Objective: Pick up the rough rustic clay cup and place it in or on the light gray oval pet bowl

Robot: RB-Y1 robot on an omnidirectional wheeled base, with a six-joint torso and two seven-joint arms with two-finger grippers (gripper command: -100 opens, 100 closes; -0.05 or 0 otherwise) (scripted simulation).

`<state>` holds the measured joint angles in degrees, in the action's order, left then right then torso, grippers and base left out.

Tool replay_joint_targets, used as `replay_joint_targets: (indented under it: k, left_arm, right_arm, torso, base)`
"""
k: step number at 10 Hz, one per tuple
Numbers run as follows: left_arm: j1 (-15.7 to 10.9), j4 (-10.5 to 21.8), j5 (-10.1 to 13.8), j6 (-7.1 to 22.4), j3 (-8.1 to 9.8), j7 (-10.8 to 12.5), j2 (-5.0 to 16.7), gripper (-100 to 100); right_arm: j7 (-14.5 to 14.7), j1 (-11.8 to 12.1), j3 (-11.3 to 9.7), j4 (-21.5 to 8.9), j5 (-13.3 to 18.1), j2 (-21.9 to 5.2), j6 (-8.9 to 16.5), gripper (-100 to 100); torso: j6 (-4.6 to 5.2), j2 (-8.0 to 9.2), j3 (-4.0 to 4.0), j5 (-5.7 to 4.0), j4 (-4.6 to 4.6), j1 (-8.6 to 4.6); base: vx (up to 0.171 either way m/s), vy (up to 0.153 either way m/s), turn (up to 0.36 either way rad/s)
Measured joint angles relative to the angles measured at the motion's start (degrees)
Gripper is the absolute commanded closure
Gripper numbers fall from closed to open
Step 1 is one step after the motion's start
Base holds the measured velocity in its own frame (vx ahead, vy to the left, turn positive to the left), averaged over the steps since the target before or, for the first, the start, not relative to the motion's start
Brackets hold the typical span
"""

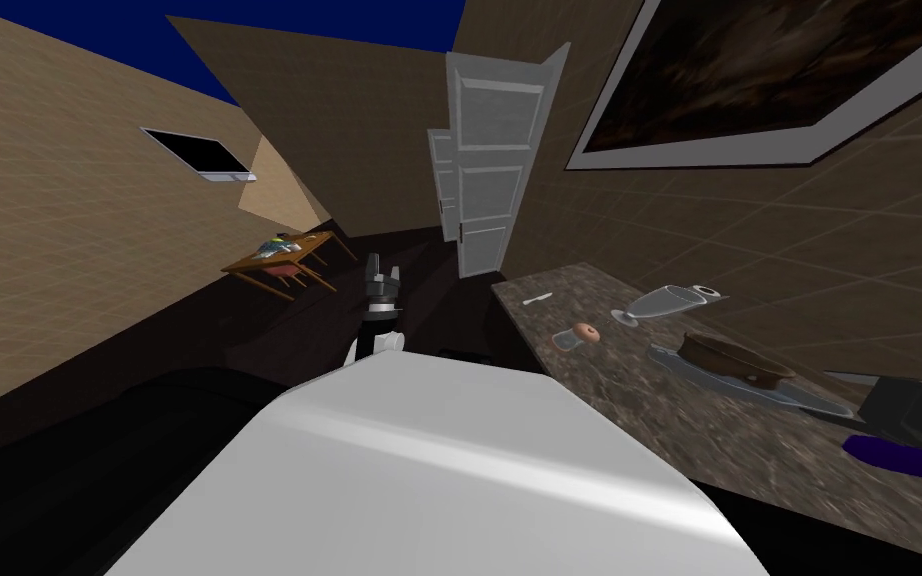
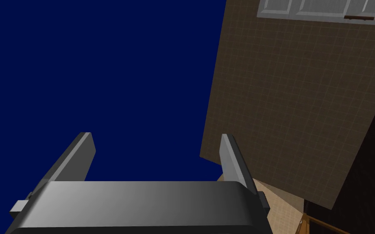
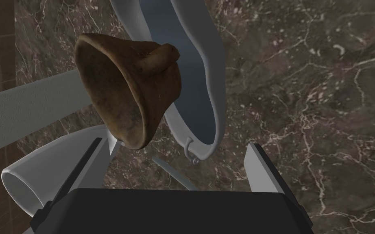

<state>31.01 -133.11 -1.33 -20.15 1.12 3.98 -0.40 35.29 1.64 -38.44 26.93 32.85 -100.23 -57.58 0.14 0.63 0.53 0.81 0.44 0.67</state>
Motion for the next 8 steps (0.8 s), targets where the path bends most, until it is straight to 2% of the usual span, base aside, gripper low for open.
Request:
replay_joint_targets:
  k: [1, 2, 3, 4, 5, 6, 7, 8]
  left_arm:
    - [0.0, 0.0, 0.0, 0.0, 0.00, 0.0, 0.0, 0]
    - [0.0, 0.0, 0.0, 0.0, -0.01, 0.0, 0.0, 0]
    - [0.0, 0.0, 0.0, 0.0, 0.00, 0.0, 0.0, 0]
    - [0.0, 0.0, 0.0, 0.0, 0.00, 0.0, 0.0, 0]
    - [0.0, 0.0, 0.0, 0.0, 0.00, 0.0, 0.0, 0]
    - [0.0, 0.0, 0.0, 0.0, 0.00, 0.0, 0.0, 0]
    - [0.0, 0.0, 0.0, 0.0, -0.01, 0.0, 0.0, 0]
    - [0.0, 0.0, 0.0, 0.0, 0.00, 0.0, 0.0, 0]
  right_arm:
    - [0.1, 0.2, -0.1, -0.1, -1.2, 0.0, -0.2, -100]
    - [0.3, 2.7, -1.3, 1.4, -3.5, -1.5, 0.5, -100]
    - [0.6, 4.1, -2.1, 1.5, -5.2, -1.8, 0.7, -100]
    - [0.6, 4.7, -2.4, 1.5, -6.8, -1.9, 0.7, -100]
    - [0.5, 4.1, -2.5, 1.0, -7.4, -1.6, 0.5, -100]
    - [0.4, 4.3, -2.5, 1.2, -8.1, -1.7, 0.5, -100]
    - [0.6, 6.6, -3.8, 3.0, -10.3, -3.3, 1.3, -100]
    - [0.8, 7.6, -4.5, 2.6, -11.3, -3.3, 1.4, -100]
  torso:
    - [0.00, -0.07, -0.04, 0.01, -0.02, 0.04]
    - [-0.10, 0.00, -0.02, 0.03, -0.02, 0.02]
    - [-0.02, 0.04, 0.02, 0.00, 0.00, -0.03]
    - [0.01, -0.01, 0.00, 0.00, 0.00, 0.00]
    - [0.00, -0.10, -0.05, 0.01, -0.02, 0.06]
    - [-0.01, -0.17, -0.10, 0.03, -0.04, 0.09]
    - [-0.11, -0.06, -0.06, 0.04, -0.04, 0.07]
    - [-0.01, 0.02, 0.01, 0.00, 0.00, 0.00]
  base:
    - [-0.066, -0.023, 0.253]
    - [-0.076, -0.035, 0.189]
    - [-0.035, -0.015, -0.007]
    - [-0.008, 0.003, -0.028]
    - [0.005, 0.007, -0.007]
    - [-0.059, -0.010, 0.269]
    - [-0.076, -0.028, 0.174]
    - [-0.041, -0.017, -0.008]
